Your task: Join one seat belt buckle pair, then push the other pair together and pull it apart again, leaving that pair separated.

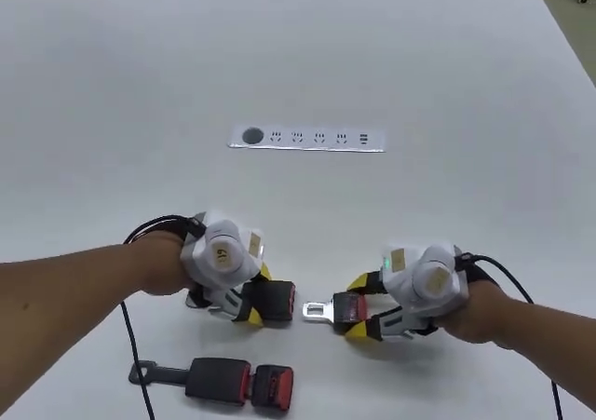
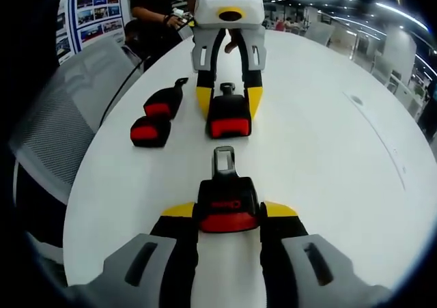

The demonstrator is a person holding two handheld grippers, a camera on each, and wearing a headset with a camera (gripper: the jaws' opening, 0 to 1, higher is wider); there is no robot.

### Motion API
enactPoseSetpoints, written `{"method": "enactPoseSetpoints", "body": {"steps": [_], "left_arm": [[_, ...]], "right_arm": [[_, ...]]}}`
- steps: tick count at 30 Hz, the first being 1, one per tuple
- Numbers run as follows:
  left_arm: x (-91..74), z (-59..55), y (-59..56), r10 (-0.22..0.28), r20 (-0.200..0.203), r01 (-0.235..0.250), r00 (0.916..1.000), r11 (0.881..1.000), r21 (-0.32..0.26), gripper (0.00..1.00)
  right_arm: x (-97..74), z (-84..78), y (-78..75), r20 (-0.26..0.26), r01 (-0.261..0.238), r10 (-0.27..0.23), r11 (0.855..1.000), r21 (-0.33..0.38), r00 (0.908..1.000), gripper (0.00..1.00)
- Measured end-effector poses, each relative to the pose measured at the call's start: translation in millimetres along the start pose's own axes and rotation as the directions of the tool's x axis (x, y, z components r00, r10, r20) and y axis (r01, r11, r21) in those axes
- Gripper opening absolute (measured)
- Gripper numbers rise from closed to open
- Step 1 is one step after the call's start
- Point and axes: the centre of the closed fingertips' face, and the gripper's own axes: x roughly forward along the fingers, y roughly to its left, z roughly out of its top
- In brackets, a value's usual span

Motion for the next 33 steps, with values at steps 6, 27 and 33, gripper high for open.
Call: {"method": "enactPoseSetpoints", "body": {"steps": [6,27,33], "left_arm": [[-0.6,1.6,-0.8,0.005,-0.007,-0.005,1.0000,1.000,-0.006,0.34],[-0.9,2.9,-1.6,0.004,-0.014,-0.004,0.9999,1.000,-0.005,0.34],[-1.0,2.1,-1.6,0.006,-0.012,-0.006,0.9999,1.000,-0.007,0.34]], "right_arm": [[-16.2,-9.2,-0.4,0.001,0.019,-0.019,0.999,0.026,0.9998,0.33],[-39.0,-53.4,-1.2,0.007,0.065,-0.066,0.995,0.081,0.9978,0.33],[-44.3,-63.3,0.5,0.005,0.071,-0.071,0.994,0.087,0.9974,0.33]]}}
